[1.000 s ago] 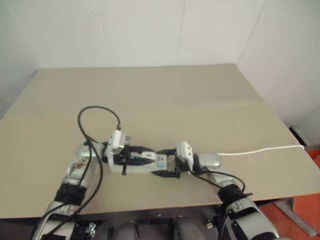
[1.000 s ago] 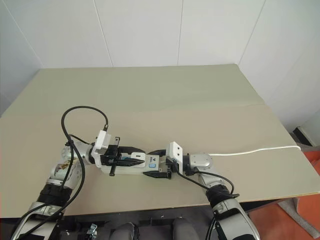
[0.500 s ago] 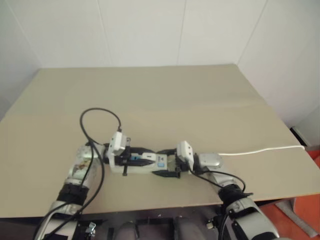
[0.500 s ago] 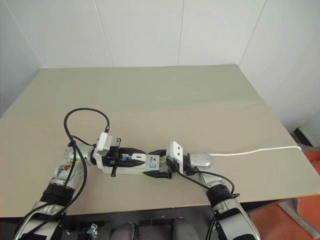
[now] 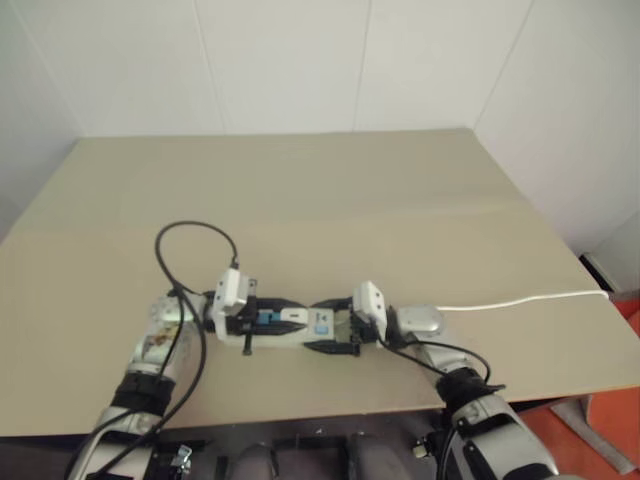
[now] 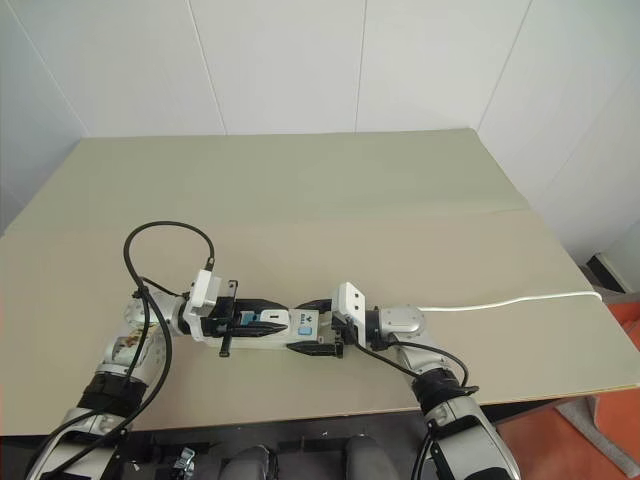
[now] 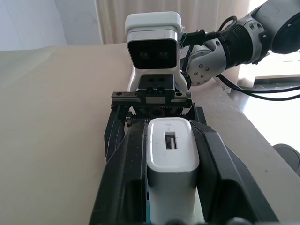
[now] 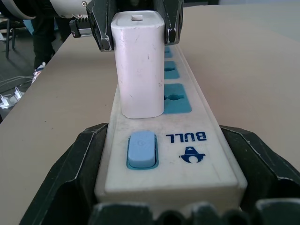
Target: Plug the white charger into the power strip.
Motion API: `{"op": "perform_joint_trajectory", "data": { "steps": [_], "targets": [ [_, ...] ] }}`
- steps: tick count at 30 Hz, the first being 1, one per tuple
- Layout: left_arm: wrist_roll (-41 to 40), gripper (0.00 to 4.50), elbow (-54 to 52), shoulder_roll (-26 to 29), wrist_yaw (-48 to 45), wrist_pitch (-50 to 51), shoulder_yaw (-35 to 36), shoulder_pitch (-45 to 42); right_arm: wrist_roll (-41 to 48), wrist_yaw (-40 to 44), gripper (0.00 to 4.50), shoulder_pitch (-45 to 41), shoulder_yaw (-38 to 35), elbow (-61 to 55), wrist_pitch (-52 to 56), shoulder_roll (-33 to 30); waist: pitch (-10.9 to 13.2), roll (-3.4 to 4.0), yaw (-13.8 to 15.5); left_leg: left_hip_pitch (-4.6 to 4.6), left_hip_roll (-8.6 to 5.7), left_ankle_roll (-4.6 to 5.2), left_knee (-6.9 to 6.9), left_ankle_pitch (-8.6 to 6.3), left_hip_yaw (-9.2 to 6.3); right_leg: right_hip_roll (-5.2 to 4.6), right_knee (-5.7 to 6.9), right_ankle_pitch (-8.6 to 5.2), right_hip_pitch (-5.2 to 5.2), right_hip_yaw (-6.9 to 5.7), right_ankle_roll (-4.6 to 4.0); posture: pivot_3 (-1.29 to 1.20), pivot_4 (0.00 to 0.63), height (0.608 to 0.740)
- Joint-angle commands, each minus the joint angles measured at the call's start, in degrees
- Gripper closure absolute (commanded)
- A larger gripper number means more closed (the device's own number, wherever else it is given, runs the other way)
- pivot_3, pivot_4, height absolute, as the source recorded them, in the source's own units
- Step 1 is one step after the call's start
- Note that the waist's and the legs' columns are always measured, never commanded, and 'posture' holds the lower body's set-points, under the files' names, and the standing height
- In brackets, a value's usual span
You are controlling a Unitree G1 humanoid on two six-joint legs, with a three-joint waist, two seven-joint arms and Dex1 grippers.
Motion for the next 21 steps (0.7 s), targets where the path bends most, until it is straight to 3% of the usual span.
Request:
{"op": "perform_joint_trajectory", "data": {
  "steps": [1,21],
  "targets": [
    [2.88,3.47,3.15,2.22,1.17,-0.12,0.38,1.55,-2.39,0.75,1.08,0.46,1.09,0.83,0.85,-1.22,0.00,0.00,0.00,0.00,0.00,0.00,0.00,0.00,0.00,0.00,0.00,0.00,0.00,0.00,0.00,0.00,0.150,0.740],
    [4.17,3.47,7.97,1.74,-2.80,-3.56,-2.36,-1.53,-2.32,0.42,1.08,1.19,1.19,-0.58,1.62,-1.56,-0.09,0.15,0.04,0.05,-0.01,0.00,-0.03,0.00,0.06,0.00,-0.01,-0.03,0.02,0.07,0.05,0.00,0.150,0.740]
  ]
}}
